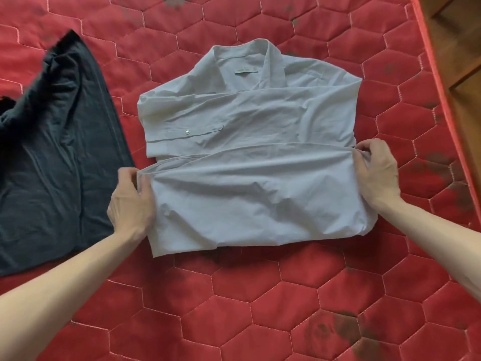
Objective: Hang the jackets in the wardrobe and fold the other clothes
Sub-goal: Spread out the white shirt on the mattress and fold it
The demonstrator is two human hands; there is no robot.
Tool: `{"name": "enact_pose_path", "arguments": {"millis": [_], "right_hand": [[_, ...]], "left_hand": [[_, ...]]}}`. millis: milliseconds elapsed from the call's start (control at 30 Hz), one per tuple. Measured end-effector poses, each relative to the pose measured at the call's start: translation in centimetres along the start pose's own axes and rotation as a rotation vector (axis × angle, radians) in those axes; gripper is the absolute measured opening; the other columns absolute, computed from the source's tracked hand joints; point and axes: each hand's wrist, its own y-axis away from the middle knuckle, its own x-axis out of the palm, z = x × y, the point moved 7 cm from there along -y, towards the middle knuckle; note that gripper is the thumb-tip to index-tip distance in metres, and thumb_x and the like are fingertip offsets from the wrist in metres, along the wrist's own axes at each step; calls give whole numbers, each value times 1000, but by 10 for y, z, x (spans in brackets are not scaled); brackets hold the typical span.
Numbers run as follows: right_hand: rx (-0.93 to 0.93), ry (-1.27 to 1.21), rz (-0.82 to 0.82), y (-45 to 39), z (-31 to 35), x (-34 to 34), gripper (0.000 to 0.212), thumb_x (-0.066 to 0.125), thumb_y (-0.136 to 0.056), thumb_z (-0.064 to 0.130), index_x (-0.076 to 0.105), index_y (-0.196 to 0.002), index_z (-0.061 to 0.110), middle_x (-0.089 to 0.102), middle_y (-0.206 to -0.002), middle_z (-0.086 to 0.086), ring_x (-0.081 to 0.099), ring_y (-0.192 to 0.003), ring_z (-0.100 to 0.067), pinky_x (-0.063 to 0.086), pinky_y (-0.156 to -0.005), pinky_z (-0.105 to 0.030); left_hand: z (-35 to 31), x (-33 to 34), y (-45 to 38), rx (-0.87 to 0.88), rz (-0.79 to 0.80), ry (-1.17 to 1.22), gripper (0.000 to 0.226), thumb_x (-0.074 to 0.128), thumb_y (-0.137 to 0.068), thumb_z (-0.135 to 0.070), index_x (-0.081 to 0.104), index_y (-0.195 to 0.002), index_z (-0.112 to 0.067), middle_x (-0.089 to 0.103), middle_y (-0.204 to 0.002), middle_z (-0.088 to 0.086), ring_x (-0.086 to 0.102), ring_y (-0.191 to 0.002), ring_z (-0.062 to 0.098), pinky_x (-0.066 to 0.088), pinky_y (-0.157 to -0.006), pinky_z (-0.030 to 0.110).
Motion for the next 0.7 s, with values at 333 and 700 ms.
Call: {"name": "enact_pose_path", "arguments": {"millis": [333,700], "right_hand": [[-732,225,352,123,112,74,51,43,-104,17,49,-154,8,46,-161,-10,41,-150,-29,34,-120,-46],[-453,439,385,83,-17,56,71,31,-102,58,28,-164,22,19,-173,-7,16,-160,-29,23,-126,-57]], "left_hand": [[-75,86,147,898,362,-312,55,42,-103,-34,47,-155,-14,39,-164,11,35,-152,33,28,-122,53],[18,82,96,820,280,-598,70,21,-106,-58,19,-167,-25,6,-176,6,7,-162,29,7,-128,59]]}}
